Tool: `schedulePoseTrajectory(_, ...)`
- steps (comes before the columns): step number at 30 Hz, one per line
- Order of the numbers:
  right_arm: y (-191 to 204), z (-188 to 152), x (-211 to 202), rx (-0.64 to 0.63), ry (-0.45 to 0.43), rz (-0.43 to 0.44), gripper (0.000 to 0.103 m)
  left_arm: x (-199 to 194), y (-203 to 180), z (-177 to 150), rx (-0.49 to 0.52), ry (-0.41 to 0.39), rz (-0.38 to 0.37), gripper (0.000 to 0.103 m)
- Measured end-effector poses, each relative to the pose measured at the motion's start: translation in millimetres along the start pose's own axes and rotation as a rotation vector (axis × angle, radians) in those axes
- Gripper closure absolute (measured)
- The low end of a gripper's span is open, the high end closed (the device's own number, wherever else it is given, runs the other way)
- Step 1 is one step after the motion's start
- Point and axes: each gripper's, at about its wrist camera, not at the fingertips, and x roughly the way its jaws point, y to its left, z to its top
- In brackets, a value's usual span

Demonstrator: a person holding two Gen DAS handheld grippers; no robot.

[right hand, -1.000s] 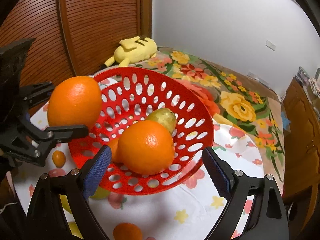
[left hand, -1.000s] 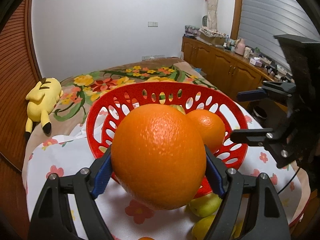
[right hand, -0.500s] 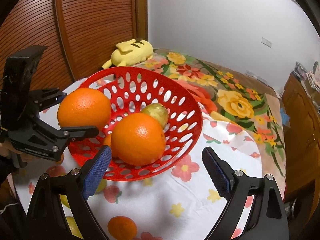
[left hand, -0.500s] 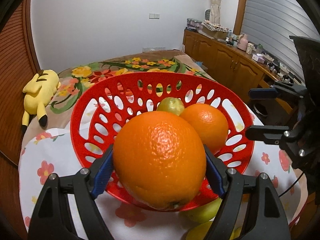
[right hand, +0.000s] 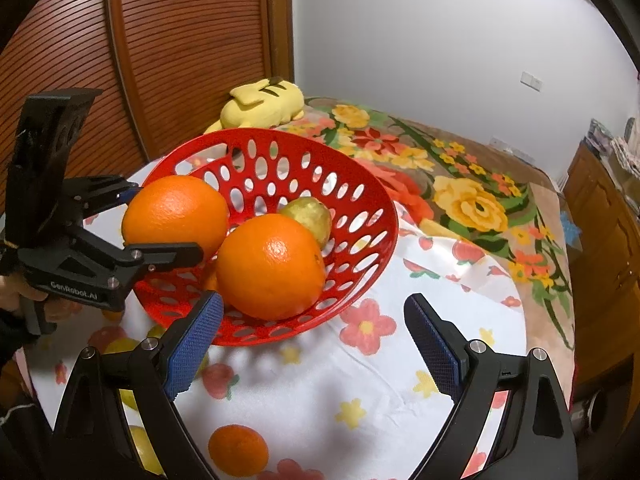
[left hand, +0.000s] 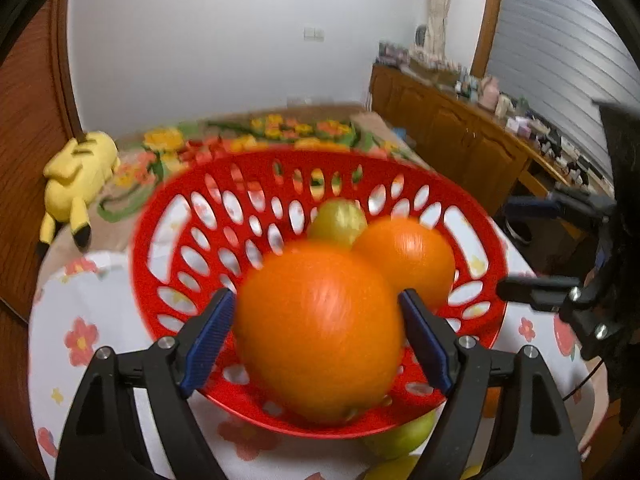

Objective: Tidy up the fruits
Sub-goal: 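Open the left tool to release its orange and withdraw both tools, then move the right tool to the large yellow-green citrus while the left tool reaches a tangerine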

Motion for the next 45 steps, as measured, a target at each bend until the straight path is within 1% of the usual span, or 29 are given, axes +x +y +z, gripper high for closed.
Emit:
schedulePoseTrajectory(2,-1,-2,0,0.004,0.0,0.002,0.009,-15,0,7,-0.001,-0.055,0.004,0.017)
schedulePoseTrajectory(5,-1,-3,0,0.007,0.001,0.002,0.009,-29,0,15,-0.003,-0.092,0.011,0.017)
schedulePoseTrajectory(10,-2,-5,-10,0.022,-0.024,-0.003,0.009,-45,3,14,-0.005,-0.12,0.029,0.017)
schedulePoseTrajectory(16,10,-10,-31,0.044,-0.067,-0.007,0.009,-62,9,1,-0.008,-0.142,0.019,0.017)
schedulePoseTrajectory(25,34,-26,-70,0.102,-0.149,-0.012,0.009,-100,13,-30,-0.02,-0.18,0.019,0.017)
schedulePoseTrajectory(29,54,-44,-86,0.131,-0.193,-0.028,0.009,-115,17,-51,-0.023,-0.188,0.005,0.016)
schedulePoseTrajectory(32,68,-59,-95,0.158,-0.22,-0.03,0.009,-123,15,-65,-0.021,-0.191,0.016,0.016)
schedulePoseTrajectory(37,82,-80,-99,0.185,-0.233,-0.015,0.009,-139,15,-88,-0.042,-0.213,0.019,0.016)
schedulePoseTrajectory(41,95,-100,-97,0.206,-0.227,-0.004,0.011,-147,12,-104,-0.028,-0.209,0.072,0.016)
schedulePoseTrajectory(45,103,-120,-95,0.224,-0.219,-0.007,0.011,-151,12,-119,-0.03,-0.212,0.069,0.016)
